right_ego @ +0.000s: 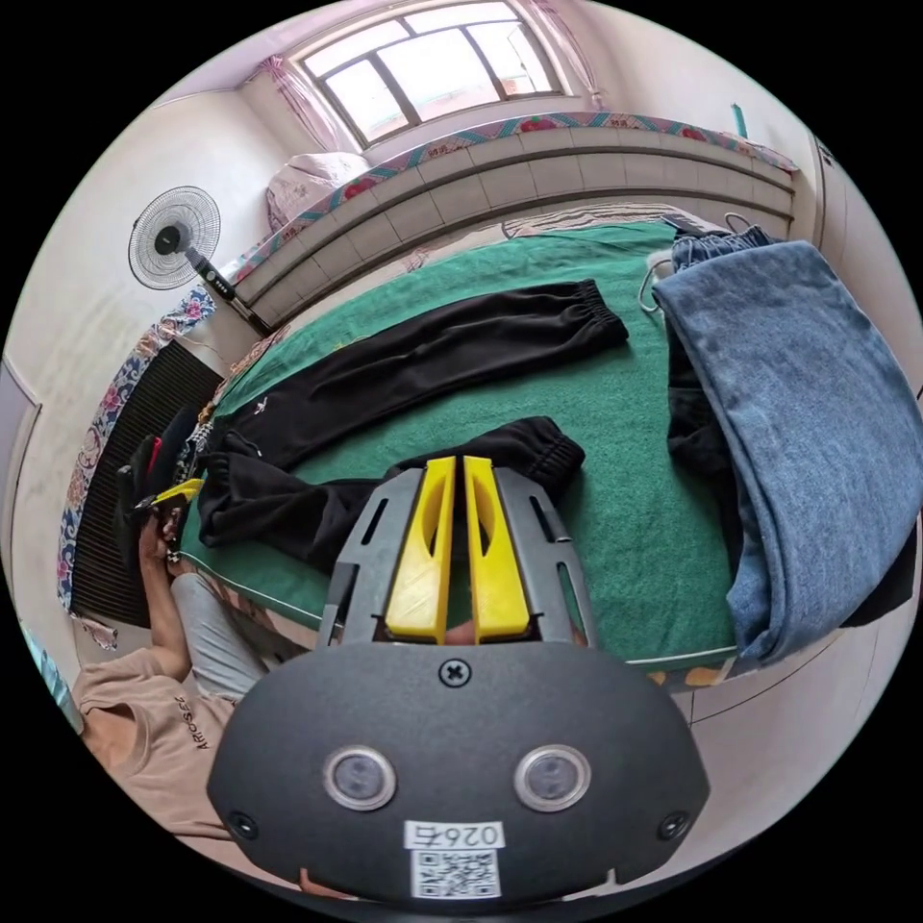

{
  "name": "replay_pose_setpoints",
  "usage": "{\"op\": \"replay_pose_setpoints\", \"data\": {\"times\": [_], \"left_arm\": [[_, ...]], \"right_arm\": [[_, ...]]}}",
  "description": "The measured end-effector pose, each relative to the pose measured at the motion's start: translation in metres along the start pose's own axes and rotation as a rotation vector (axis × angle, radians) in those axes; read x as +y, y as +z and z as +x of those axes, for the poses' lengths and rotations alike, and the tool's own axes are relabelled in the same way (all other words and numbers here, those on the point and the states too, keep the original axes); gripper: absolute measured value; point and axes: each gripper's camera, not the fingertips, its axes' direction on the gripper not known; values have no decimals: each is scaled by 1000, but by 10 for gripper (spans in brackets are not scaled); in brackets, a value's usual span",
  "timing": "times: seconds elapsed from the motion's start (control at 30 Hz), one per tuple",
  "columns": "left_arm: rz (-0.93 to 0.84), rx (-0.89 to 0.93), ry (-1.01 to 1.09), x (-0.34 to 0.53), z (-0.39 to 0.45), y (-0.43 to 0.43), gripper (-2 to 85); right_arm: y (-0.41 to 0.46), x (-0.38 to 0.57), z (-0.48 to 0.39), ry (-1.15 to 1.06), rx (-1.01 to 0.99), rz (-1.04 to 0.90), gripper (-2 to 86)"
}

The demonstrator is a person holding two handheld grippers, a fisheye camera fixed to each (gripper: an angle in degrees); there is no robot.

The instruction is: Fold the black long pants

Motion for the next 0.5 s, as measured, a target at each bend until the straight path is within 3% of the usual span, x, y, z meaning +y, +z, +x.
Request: {"op": "replay_pose_setpoints", "data": {"times": [0.13, 0.2, 0.37, 0.5], "left_arm": [[-178, 20, 29, -23, 13, 44, 186], [-252, -75, 27, -32, 17, 64, 166], [-263, -173, 36, -25, 7, 60, 47], [-156, 0, -22, -6, -25, 40, 12]], "right_arm": [[-3, 19, 11, 28, -97, 11, 57], [0, 27, 12, 33, -143, 10, 75], [38, 48, 2, -17, -116, -133, 86], [15, 87, 21, -26, -100, -99, 74]]}}
